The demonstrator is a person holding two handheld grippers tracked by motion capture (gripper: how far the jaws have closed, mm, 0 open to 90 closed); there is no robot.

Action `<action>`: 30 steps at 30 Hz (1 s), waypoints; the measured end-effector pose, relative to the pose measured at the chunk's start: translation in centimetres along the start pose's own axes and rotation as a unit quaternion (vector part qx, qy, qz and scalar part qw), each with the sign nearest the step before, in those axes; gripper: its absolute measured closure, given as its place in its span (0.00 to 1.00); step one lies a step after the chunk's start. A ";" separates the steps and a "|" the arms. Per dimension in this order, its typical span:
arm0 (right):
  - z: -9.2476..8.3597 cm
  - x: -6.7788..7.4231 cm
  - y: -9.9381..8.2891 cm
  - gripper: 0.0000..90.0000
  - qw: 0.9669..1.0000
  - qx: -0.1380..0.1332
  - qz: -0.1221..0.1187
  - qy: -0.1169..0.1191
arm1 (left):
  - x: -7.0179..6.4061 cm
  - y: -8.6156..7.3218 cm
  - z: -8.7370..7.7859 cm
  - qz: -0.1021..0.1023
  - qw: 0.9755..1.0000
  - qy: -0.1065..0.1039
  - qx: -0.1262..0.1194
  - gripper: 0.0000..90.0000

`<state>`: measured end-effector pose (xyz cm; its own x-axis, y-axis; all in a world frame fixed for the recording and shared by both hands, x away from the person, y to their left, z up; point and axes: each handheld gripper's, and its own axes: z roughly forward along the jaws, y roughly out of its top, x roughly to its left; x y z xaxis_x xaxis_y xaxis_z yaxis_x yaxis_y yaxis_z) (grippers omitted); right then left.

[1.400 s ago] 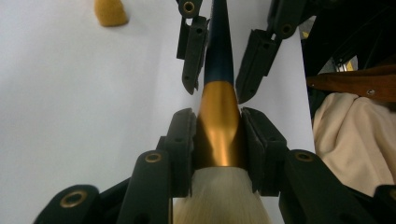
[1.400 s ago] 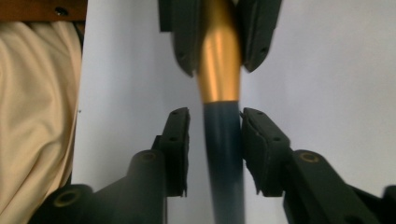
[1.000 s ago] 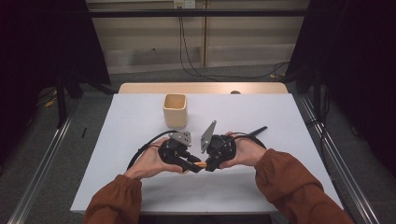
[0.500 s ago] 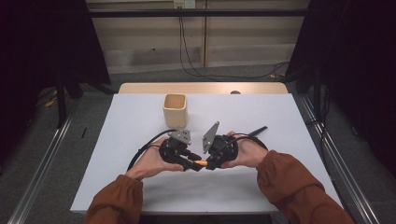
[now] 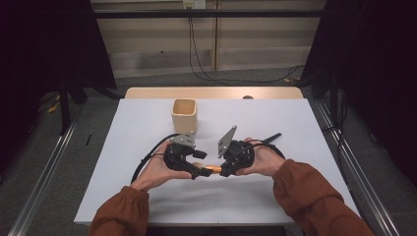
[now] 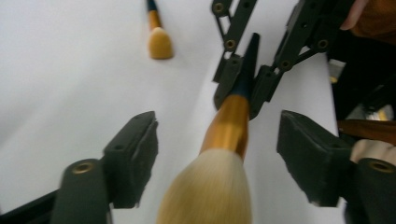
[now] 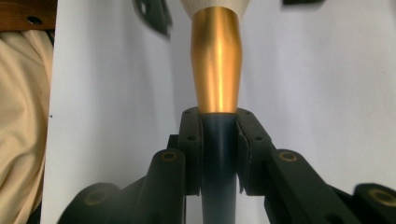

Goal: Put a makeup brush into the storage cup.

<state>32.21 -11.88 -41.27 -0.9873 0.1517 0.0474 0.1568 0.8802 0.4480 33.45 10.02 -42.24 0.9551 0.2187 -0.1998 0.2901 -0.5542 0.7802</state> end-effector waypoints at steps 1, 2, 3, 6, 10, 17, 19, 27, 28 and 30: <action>0.0 0.0 -0.2 0.84 1.000 0.004 0.005 -0.002 | 0.1 -0.1 -0.1 -0.003 1.000 0.005 -0.004 0.27; 0.0 -0.1 -0.3 0.84 1.000 0.005 0.005 -0.004 | 0.1 -0.2 -0.3 -0.006 1.000 0.012 -0.006 0.25; -0.1 -0.1 -0.5 0.84 1.000 0.003 0.009 -0.004 | 0.2 -0.3 -0.5 -0.007 1.000 0.017 -0.005 0.22; -0.3 -0.5 -1.0 0.84 1.000 0.004 0.025 -0.009 | 0.4 -0.7 -0.8 -0.015 1.000 0.023 -0.005 0.18; -0.8 -1.0 -1.8 0.84 0.999 0.001 0.044 -0.024 | 0.3 -1.0 -1.1 -0.019 0.999 0.042 -0.009 0.09; -1.1 -1.6 -3.5 0.84 0.996 -0.014 0.084 -0.020 | 0.4 -1.8 -1.6 -0.022 0.998 0.054 -0.011 0.03; -1.1 -1.6 -4.0 0.83 0.995 -0.017 0.092 -0.019 | 0.5 -2.0 -1.9 -0.027 0.998 0.058 -0.014 0.03; -1.7 -1.5 -5.5 0.83 0.991 -0.039 0.125 -0.028 | -0.2 -2.8 -2.5 -0.029 0.996 0.078 -0.011 0.04; -1.7 -1.5 -5.6 0.84 0.990 -0.042 0.129 -0.030 | -0.3 -3.0 -2.6 -0.031 0.996 0.079 -0.013 0.04; -1.7 -1.5 -6.0 0.84 0.989 -0.051 0.135 -0.030 | -0.4 -3.2 -2.7 -0.031 0.996 0.084 -0.012 0.04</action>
<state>32.67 -18.10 -42.54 -0.9057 0.4048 0.1259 0.4085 0.7538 0.5148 31.97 13.88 -43.02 0.9111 0.3849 -0.1471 0.3446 -0.5158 0.7843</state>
